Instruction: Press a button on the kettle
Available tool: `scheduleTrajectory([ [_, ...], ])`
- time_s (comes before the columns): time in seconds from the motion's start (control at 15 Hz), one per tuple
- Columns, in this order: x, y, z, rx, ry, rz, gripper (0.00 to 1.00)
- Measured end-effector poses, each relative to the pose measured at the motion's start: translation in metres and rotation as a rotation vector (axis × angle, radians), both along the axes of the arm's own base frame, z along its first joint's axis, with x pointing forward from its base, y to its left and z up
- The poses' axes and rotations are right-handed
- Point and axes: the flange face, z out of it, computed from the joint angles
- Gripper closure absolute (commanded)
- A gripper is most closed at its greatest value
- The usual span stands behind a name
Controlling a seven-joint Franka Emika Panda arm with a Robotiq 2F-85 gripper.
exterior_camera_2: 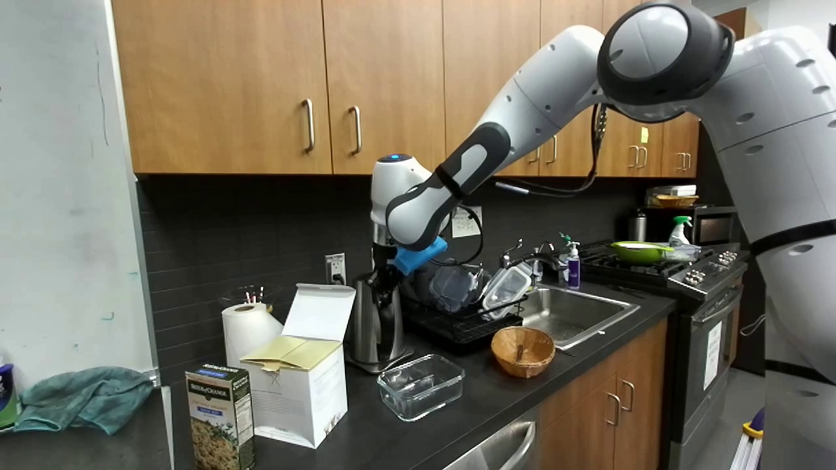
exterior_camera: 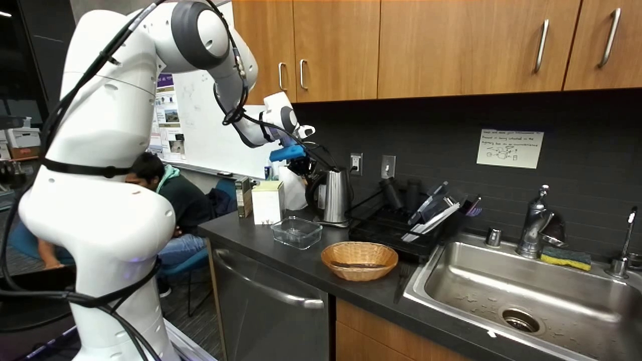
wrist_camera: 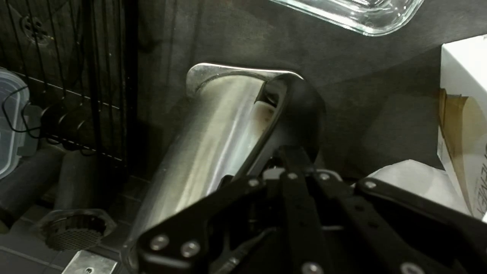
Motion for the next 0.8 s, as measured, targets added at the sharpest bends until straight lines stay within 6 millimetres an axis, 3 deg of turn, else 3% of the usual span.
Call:
scheduleTrajectory([
  [0.47,-0.001,0.001,0.0,-0.003,0.006,0.0,1.0],
  [0.8,-0.005,0.015,-0.002,-0.007,0.024,0.023,1.0],
])
